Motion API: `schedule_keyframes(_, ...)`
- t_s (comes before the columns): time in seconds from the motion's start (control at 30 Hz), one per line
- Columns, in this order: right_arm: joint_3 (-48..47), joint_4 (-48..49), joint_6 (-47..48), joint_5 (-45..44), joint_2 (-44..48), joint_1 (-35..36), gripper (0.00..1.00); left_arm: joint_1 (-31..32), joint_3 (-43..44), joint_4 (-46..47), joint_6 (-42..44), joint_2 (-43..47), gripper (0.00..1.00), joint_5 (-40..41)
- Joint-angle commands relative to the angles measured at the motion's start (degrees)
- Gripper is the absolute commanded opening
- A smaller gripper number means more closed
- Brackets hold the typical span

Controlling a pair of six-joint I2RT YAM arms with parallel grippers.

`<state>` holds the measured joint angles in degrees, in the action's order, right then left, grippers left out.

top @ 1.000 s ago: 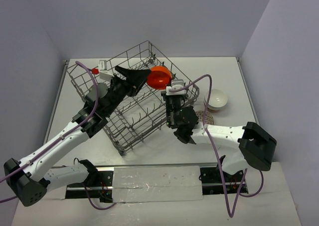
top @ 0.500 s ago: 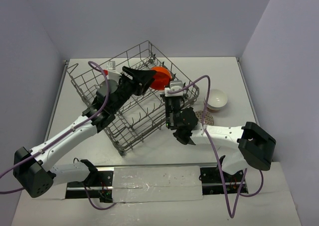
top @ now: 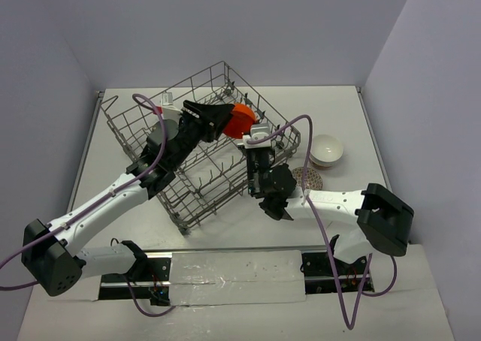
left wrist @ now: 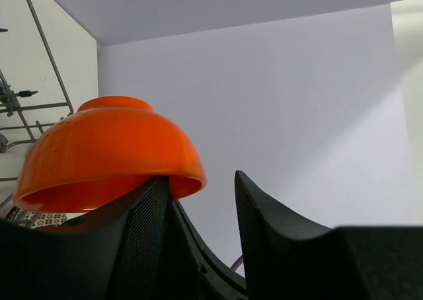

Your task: Load the bowls into the dish rack

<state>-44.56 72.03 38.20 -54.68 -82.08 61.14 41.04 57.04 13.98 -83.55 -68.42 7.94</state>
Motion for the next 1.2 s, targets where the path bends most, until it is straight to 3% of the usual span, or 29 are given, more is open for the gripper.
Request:
schedule_keyframes(0.0, -0.44, 19.99, 1.53, -0.78, -0.79, 0.99, 0.0, -0.43, 2.38, 3.51, -1.71, -0.74, 0.49, 1.46)
schedule_keyframes(0.17, -0.88, 22.01, 3.55, -0.87, -1.67, 1.61, 0.0, -0.52, 3.61, 2.81, -1.53, -1.98, 0.4, 0.76)
schedule_keyframes(0.5, -0.88, 22.36, 3.46, -0.7, -1.5, 1.7, 0.0, -0.87, 3.96, 0.35, -1.79, -2.86, 0.35, 0.67)
schedule_keyframes(1.0, 3.24, 23.77, 3.29, 3.26, 1.66, 2.75, 0.0, -2.98, 3.0, 0.79, -3.55, -2.51, 0.0, -1.09)
schedule_keyframes(1.17, 4.83, 24.12, 2.41, 5.98, 2.72, 2.84, 0.0, -3.42, 2.73, 0.44, -4.34, -2.33, 0.0, -2.23)
